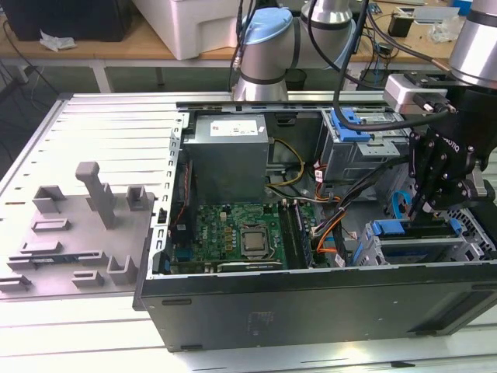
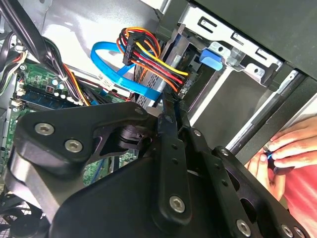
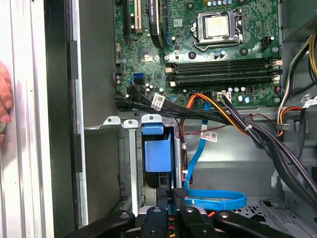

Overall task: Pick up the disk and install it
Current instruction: 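Insert the second disk wire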

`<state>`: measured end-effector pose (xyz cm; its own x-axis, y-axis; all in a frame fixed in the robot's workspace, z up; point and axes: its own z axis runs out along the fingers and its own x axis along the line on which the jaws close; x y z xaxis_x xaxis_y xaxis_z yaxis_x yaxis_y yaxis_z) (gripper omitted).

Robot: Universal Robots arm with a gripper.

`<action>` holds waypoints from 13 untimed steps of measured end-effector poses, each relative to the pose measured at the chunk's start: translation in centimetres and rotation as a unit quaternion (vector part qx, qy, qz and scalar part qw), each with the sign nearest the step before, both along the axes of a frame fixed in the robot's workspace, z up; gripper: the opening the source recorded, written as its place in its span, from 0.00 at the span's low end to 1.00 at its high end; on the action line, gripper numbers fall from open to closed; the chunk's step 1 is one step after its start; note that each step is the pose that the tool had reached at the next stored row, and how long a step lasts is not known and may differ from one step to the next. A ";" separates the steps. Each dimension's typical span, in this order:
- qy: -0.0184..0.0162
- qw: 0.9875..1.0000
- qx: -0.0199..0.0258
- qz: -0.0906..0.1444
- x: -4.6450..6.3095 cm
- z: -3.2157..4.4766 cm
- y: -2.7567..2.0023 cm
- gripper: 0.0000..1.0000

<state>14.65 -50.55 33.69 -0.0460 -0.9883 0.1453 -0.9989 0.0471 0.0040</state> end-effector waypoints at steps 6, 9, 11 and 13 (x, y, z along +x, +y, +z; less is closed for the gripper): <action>0.000 1.000 0.000 0.000 0.0 0.00 0.00 0.24; 0.000 1.000 -0.001 0.000 0.0 0.33 0.00 0.24; 0.000 1.000 -0.004 0.000 0.0 0.95 0.01 0.24; 0.000 1.000 -0.007 0.000 0.0 1.57 0.02 0.24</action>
